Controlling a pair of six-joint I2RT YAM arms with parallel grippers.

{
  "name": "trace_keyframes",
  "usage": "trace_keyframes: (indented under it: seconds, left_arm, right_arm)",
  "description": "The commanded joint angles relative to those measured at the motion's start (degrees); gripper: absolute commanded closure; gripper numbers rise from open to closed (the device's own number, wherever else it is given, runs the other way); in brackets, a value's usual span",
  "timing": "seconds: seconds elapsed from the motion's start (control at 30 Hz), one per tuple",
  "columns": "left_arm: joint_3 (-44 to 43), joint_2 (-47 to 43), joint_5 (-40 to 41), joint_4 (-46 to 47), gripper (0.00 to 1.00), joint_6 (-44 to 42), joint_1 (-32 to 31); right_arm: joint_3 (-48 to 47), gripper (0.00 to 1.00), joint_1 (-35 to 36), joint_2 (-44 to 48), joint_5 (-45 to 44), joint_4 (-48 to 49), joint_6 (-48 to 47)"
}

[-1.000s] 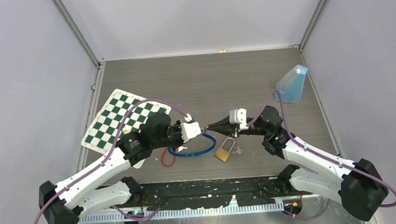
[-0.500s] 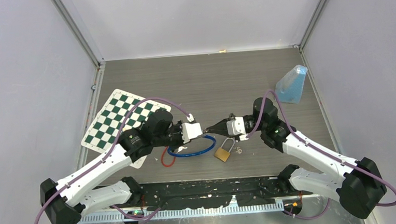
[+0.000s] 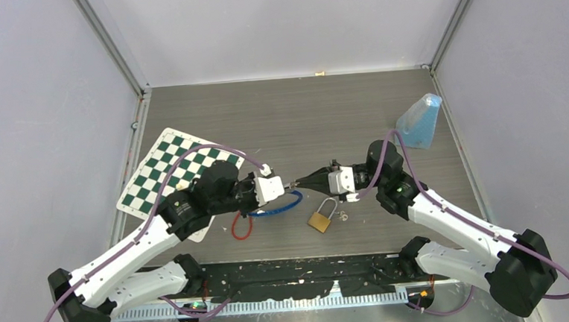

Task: Lock with the key
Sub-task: Lock the lock.

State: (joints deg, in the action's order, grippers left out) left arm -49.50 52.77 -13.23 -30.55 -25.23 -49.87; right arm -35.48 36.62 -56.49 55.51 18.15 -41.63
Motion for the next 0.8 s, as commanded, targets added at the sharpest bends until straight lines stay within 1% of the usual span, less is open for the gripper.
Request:
trace_keyframes:
  seconds: [0.0,0.5,0.67,0.7,0.77]
  left_arm:
    - [-3.52,-3.76,0.90,4.08,1.00,0.38,-0.06]
    - [-4.84,-3.75,1.60,3.46,1.00,0.12,-0.06]
    - [-4.79,-4.10,1.47,3.52,1.00,0.35,-0.06]
    - [-4.94,-4.13,1.53,3.33,1.00,0.47,-0.06]
    - [-5.69,-3.79,1.52,2.46,1.00,1.10,-0.06]
  right_arm:
    - [-3.02,0.95,-0.67,1.23,-2.62,5.55,3.24]
    - [-2.21,0.95,-0.95,2.14,-3.01,6.51,5.52]
    - [-2.59,0.95,-1.02,1.80,-2.98,4.43,5.73]
    - [-2.69,0.93,-1.07,1.64,-2.87,4.26,5.75]
    - [-2.90,0.85,-1.02,1.32,-2.10,3.59,5.75]
